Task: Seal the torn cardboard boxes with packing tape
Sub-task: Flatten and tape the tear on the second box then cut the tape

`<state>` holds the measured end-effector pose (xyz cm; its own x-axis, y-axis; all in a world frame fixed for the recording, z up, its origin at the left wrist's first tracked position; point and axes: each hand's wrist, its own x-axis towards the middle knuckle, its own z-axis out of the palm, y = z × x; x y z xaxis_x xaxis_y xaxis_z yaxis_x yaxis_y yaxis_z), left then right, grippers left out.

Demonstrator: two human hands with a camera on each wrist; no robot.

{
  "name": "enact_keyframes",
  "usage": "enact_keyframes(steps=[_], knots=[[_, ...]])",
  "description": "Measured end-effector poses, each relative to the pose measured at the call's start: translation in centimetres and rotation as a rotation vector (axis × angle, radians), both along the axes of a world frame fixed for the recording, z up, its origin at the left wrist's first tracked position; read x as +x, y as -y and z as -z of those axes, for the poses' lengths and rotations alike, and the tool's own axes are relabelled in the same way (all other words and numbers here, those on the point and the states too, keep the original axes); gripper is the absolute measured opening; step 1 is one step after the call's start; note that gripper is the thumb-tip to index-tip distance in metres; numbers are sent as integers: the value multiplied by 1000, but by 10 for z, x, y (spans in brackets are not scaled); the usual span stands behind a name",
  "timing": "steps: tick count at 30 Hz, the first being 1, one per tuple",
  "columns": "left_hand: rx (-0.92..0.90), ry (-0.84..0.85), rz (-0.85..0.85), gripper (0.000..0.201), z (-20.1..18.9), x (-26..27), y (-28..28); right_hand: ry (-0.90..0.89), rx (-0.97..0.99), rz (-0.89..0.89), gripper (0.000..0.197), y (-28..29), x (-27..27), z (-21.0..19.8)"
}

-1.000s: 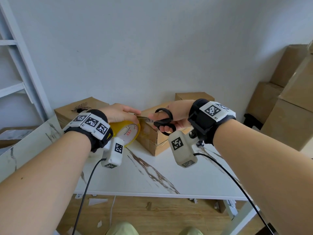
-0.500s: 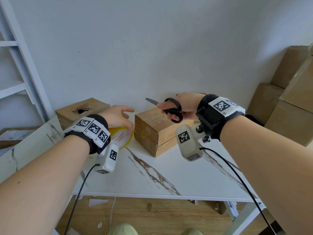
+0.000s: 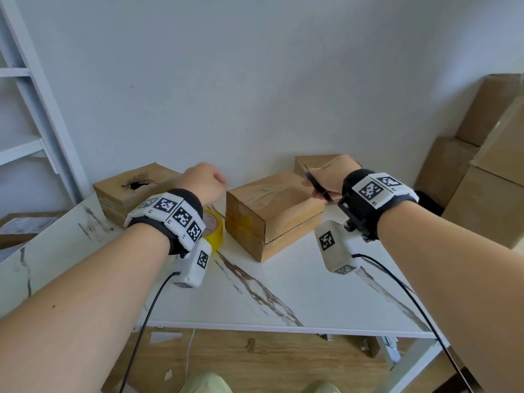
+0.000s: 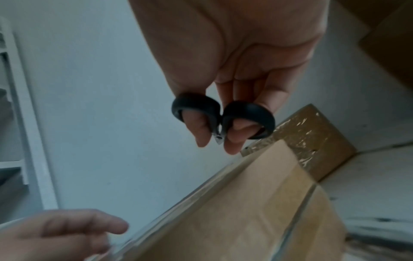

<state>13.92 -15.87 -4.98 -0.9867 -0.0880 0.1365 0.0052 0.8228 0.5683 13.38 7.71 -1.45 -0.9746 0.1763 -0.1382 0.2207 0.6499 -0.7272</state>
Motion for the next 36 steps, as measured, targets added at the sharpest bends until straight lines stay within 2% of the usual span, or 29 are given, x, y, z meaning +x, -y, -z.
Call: enact_keyframes(steps=[2,4,6,11,14,18,21,24,28,31,33,34,36], knots=[[71,84,21,30,-5,-3,-12,-14,186,65,27,-18,1,0],[105,258,46,53,-2,-6,-24,52,358,95,28,-37,0,2],[80,339,59,66,6,-11,-30,147,385,105,30,-56,-1,9],[105,364,69,62,12,-17,-32,281,343,121,29,-75,2,34],[124,379,70,62,9,-16,-32,265,346,108,22,-70,0,44],[127,386,83,59,9,-16,-32,295,545,40,26,-60,-6,51],[145,379,72,55,10,-17,-32,170,346,53,19,-48,-8,41],[164,383,55,53,8,-17,-32,8,250,45,44,-35,-19,37],[135,462,59,67,5,-14,-34,103,19,-1,68,-13,-21,40],[46,405,53,80,1,-12,-34,133,-137,-12,54,-11,-21,38],[-1,297,35,76,-6,-11,-34,137,-270,3,50,-16,-21,31],[-21,242,29,72,-11,-10,-34,125,-293,-3,51,-20,-22,28],[-52,154,16,72,-18,-11,-33,94,-204,-37,48,-22,-22,23]])
